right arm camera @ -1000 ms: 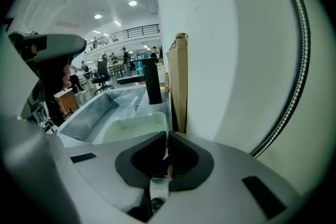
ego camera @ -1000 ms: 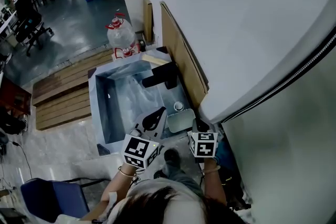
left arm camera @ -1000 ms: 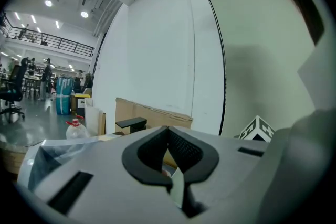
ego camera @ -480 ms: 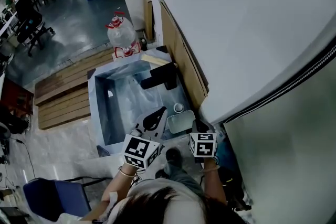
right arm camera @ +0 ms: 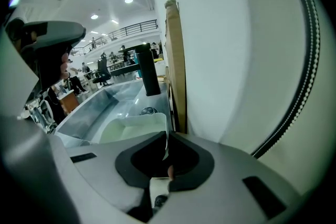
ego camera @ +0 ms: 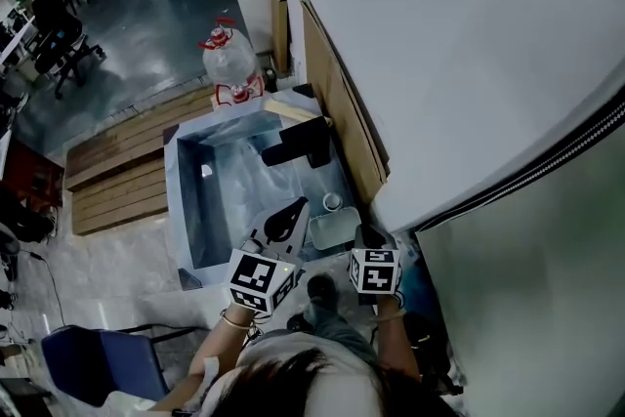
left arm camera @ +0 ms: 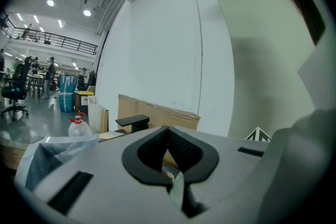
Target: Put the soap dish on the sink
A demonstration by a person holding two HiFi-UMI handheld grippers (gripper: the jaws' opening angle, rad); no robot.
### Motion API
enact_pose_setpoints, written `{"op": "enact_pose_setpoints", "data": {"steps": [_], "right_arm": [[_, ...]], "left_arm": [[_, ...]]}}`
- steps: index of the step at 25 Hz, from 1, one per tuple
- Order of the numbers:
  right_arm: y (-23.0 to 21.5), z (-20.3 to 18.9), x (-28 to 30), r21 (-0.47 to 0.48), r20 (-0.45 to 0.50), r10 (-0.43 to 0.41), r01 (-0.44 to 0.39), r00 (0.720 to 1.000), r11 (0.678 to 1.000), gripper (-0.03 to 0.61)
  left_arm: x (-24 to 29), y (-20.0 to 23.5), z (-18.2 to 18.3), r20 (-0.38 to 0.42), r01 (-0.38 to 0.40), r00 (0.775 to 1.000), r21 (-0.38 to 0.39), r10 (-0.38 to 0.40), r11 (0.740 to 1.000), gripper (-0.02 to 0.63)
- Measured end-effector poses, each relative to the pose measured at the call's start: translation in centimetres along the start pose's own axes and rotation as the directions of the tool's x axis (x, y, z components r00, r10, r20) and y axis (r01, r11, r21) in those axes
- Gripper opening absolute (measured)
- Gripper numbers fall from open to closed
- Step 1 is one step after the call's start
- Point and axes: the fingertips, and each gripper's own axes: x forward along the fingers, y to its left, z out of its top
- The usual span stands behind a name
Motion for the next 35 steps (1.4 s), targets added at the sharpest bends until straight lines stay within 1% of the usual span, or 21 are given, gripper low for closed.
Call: {"op": "enact_pose_setpoints", "data": {"steps": [8,13,17,23,35], "right_arm": [[0.4,0.1,0.1,-0.004,0.018,0.024,-0.024,1.000,1.000,0.032],[0.4,0.5,-0.5,-0.033,0.061,0.032,-0.030,0.998,0.999,0.032],[0.7,0.7,-0.6,-0.055,0.078,0.045,-0.041,0.996,0.998,0.034],[0.9,1.9,-2.1,-0.074,0.135,0.036,-0.026,0.990,0.997,0.034],[2.9,3.9,-6.6,-0.102,0.256,0.042,-0.016,0.966,0.995,0.032]], "left_arm": [[0.2,-0.1,-0.3,0.012,-0.016,1.000,-0.005,0.016,1.000,0.009],[0.0,-0.4,-0.5,0.022,-0.033,0.999,-0.007,0.033,0.999,0.009],[-0.4,-0.2,-0.7,0.029,-0.054,0.998,-0.010,0.054,0.998,0.009],[-2.0,-0.5,-0.2,0.047,-0.073,0.996,-0.012,0.073,0.997,0.009],[-6.4,-1.6,0.4,0.087,-0.093,0.992,-0.012,0.094,0.996,0.009]]}}
